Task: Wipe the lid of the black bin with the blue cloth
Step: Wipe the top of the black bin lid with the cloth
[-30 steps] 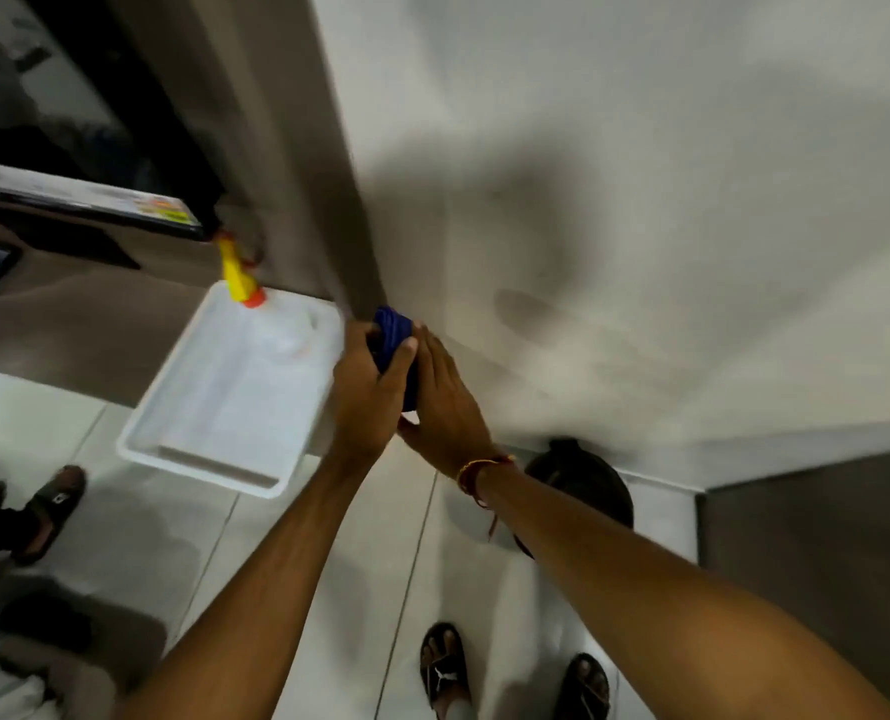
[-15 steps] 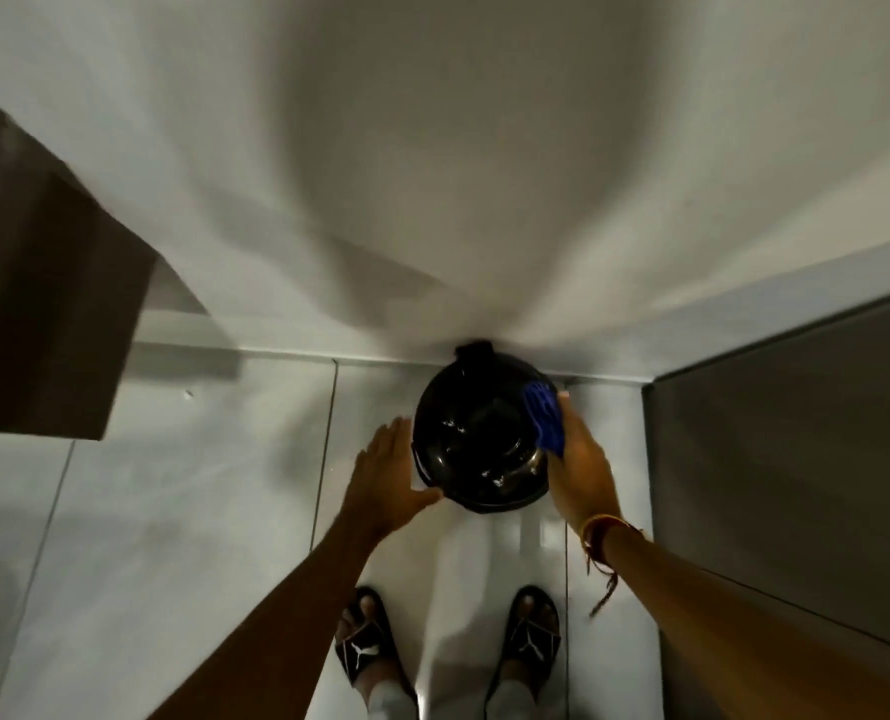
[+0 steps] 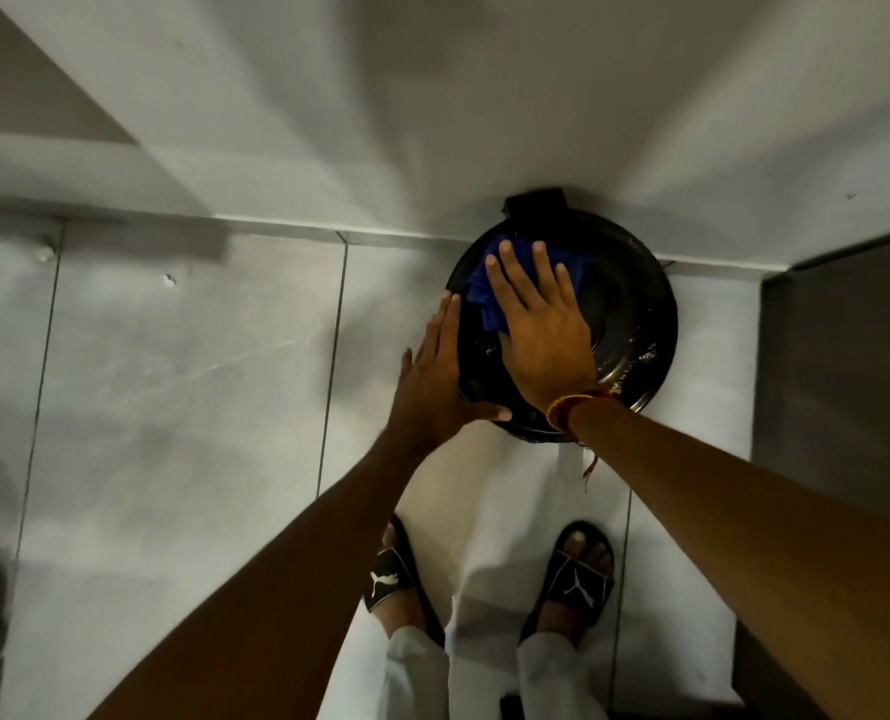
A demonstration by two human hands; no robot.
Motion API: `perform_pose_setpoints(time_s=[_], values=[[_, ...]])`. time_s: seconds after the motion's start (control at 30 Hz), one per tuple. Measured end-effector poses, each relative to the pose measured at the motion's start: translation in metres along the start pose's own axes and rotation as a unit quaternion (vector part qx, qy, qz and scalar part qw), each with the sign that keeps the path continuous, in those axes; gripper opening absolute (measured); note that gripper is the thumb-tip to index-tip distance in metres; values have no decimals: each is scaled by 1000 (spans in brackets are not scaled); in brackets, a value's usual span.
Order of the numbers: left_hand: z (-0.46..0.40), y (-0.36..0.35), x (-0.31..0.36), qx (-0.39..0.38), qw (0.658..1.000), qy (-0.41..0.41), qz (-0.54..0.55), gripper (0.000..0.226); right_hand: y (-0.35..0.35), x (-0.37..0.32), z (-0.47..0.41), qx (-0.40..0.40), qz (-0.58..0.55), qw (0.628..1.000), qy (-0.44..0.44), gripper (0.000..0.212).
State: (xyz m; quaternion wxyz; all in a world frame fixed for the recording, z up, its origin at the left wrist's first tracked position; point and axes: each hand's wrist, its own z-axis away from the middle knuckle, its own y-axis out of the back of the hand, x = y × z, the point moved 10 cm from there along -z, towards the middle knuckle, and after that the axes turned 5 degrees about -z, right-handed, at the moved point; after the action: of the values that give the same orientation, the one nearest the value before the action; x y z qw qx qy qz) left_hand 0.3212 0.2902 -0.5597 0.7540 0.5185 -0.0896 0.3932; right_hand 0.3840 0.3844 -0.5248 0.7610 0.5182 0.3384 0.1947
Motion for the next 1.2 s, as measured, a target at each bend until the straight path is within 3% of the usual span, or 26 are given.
perform_pose_setpoints(time_s=[0.17, 0.33, 0.47, 0.53, 0.67, 0.83, 0.9, 1.0, 1.1, 1.2], values=[[-1, -11, -11, -20, 1000, -5, -14, 138, -32, -23, 40, -54, 40, 985, 159, 91], [1, -6, -22, -13, 999, 2, -40, 140, -39, -9, 82, -61, 65, 961, 261, 68], [1, -8, -20, -11, 999, -1, -50, 144, -38, 23, 113, -56, 89, 954, 280, 63], [1, -10, -18, -16, 999, -1, -47, 146, -35, 45, 126, -51, 92, 961, 256, 63], [-2, -10, -20, -17, 999, 0, -51, 147, -23, 75, 115, -34, 44, 990, 129, 65], [-6, -12, -20, -11, 999, -4, -53, 149, -15, 64, 66, -10, -50, 999, -11, 69], [-6, -13, -19, -13, 998, 0, -62, 150, -18, 55, 61, -10, -54, 998, -28, 67], [-6, -13, -16, -17, 997, 3, -73, 145, -29, 19, 74, -29, -6, 996, 83, 67], [-5, -10, -17, -4, 996, 12, -89, 130, -49, -13, 108, -52, 53, 969, 236, 65], [-3, -8, -16, -6, 995, 13, -96, 133, -54, 0, 135, -41, 84, 956, 278, 63]])
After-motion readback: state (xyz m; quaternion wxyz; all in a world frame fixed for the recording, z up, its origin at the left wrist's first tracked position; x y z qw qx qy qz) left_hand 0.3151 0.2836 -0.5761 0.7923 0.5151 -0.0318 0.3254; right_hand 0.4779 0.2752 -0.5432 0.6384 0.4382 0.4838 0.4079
